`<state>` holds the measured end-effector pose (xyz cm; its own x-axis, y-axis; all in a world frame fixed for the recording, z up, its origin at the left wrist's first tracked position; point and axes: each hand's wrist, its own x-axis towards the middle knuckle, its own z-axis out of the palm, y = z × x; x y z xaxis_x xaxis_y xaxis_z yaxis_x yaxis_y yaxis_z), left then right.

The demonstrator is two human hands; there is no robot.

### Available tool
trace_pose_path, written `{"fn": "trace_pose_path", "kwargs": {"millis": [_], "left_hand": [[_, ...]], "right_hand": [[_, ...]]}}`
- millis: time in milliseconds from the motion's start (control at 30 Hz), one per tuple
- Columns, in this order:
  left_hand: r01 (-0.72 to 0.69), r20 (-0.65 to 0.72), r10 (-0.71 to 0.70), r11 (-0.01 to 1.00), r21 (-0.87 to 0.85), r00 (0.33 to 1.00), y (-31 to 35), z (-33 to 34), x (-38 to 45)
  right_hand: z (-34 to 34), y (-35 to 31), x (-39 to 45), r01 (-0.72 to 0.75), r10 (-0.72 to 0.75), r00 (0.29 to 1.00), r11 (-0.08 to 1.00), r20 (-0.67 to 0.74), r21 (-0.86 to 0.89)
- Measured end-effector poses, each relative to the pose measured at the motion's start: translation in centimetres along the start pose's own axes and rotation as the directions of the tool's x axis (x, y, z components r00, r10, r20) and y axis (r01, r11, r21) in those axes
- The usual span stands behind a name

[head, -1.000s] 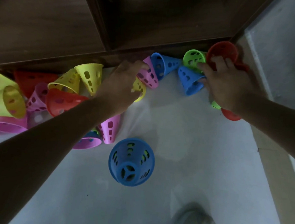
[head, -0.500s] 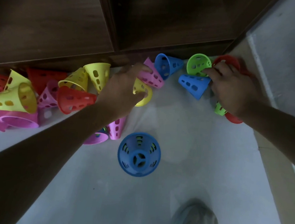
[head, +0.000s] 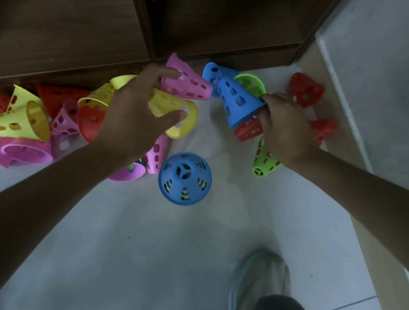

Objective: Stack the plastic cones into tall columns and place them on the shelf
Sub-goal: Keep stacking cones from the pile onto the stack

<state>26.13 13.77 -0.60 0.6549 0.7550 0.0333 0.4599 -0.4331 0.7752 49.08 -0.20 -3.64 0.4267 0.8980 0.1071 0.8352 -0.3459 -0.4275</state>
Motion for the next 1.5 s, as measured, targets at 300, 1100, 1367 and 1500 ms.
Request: {"fn": "trace_pose_path", "kwargs": {"millis": [300, 1100, 1367, 1500], "left_hand": [[-0.087, -0.049, 0.084, 0.995, -0.048, 0.995, 3.4, -3.0, -1.6], [-0.181, 0.137, 0.172, 0.982, 0.054, 0.975, 9.0, -8.1, -7.4], [-0.180, 0.319, 0.147, 0.981, 0.077, 0.936, 8.7, -6.3, -7.0], [-0.182, 0.327, 0.149, 0.980, 0.075, 0.933, 9.7, -7.6, -5.6]], "right_hand": [[-3.3, -4.2, -4.1, -0.338, 0.320, 0.941, 0.884, 0.111, 0.323], [-20.9, -11.6, -5.6, -0.472, 0.402, 0.857, 0.864, 0.322, 0.176], [-25.0, -14.6, -4.1, -0.456, 0.383, 0.857, 0.875, 0.344, 0.162], [-24.9, -15.2, -4.1, -0.449, 0.394, 0.836, 0.891, 0.383, 0.063]]}}
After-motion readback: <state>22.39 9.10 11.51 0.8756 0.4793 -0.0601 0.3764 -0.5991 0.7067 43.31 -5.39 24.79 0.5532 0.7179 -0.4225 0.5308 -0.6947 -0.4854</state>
